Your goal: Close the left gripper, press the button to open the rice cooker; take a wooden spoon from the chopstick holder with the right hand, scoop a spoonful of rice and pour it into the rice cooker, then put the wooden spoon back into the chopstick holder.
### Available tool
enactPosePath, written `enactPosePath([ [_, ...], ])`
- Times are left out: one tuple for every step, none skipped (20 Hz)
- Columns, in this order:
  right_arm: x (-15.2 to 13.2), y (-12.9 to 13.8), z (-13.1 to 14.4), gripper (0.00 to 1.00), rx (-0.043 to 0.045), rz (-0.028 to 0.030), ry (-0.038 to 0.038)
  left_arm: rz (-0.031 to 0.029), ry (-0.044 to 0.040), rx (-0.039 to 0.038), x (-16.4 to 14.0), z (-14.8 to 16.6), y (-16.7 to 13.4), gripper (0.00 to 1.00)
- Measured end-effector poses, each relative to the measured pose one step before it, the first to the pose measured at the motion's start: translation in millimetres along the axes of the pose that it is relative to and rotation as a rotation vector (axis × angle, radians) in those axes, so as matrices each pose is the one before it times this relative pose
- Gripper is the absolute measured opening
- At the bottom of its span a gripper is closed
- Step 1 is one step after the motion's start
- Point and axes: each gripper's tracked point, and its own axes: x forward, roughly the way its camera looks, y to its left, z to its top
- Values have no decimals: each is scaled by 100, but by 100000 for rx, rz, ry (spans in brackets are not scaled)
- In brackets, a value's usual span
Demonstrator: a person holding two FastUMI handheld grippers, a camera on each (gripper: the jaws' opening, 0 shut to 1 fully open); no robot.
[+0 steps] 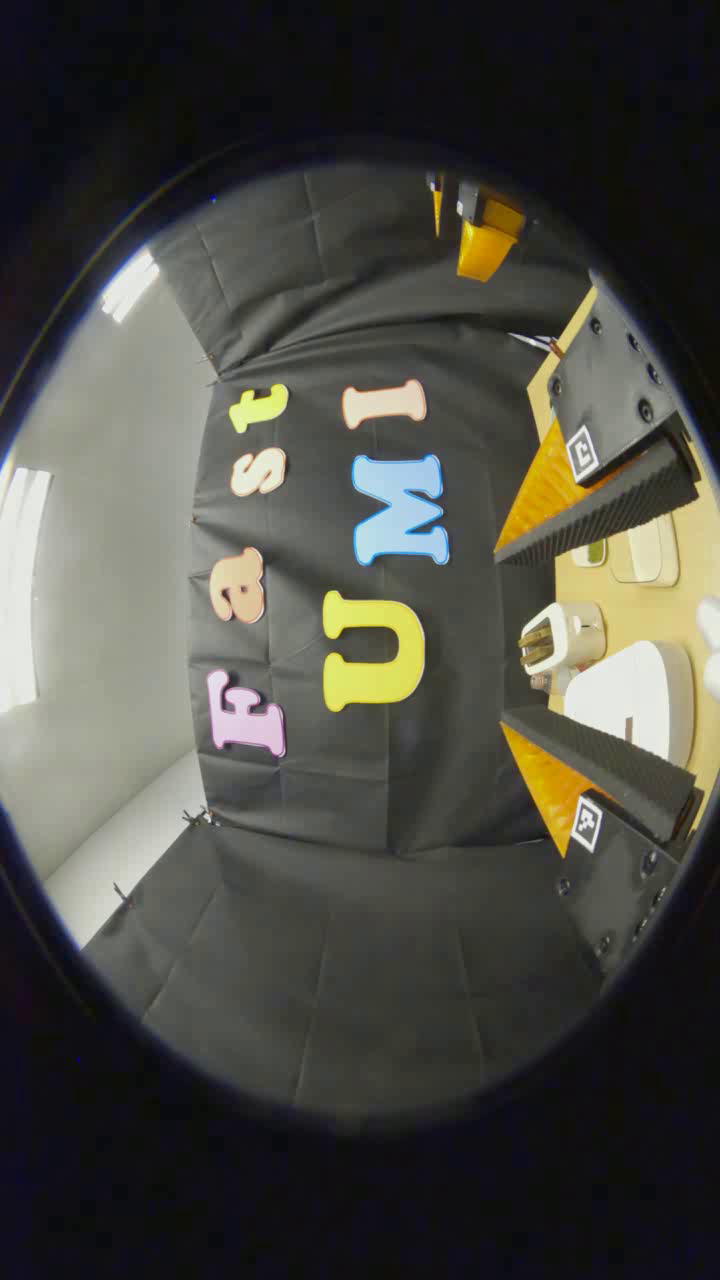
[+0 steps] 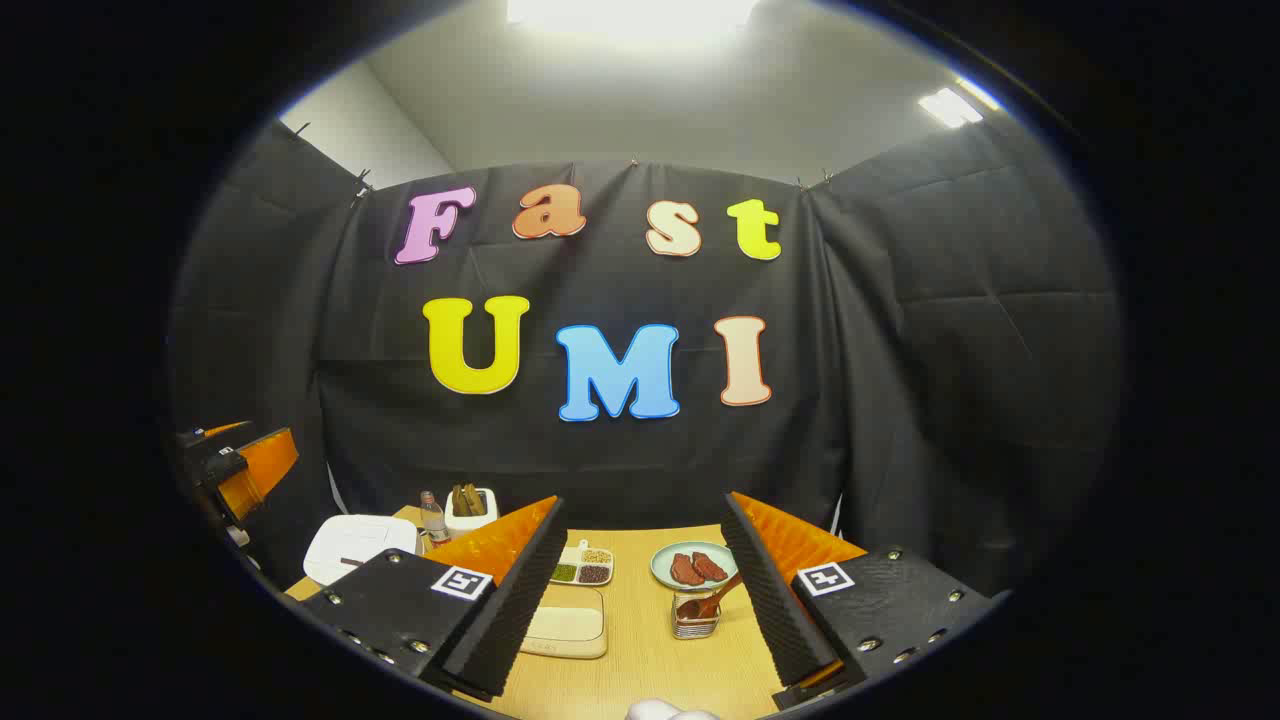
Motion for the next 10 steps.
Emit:
enactPosePath([
  [9,-45,39,95,-31,-192,-3,-118,61,36,-68,-102,-93,98],
  [18,46,-66,95,67,180,29,-171,144,44,-26,31,-76,98],
  [15,2,43,95,135,77,70,-62,-12,32,22,-40,-74,98],
  [40,-40,-32,95,-54,-8,-78,-99,28,279,63,-31,-114,98],
  [-9,-50,32,95,-44,-54,113,50,124,131,140,-70,46,98],
  [20,83,22,95,60,92,-201,-157,-39,-71,52,60,3,98],
  [85,9,50,95,41,92,-23,-173,42,-5,-40,-81,-69,98],
  [77,26,-26,95,-123,52,105,-98,342,143,14,-72,-127,98],
  [42,-8,53,95,-128,2,5,-459,-19,-6,90,14,-56,98],
  [68,47,-158,95,-74,60,233,-13,76,-6,23,-1,-99,98],
])
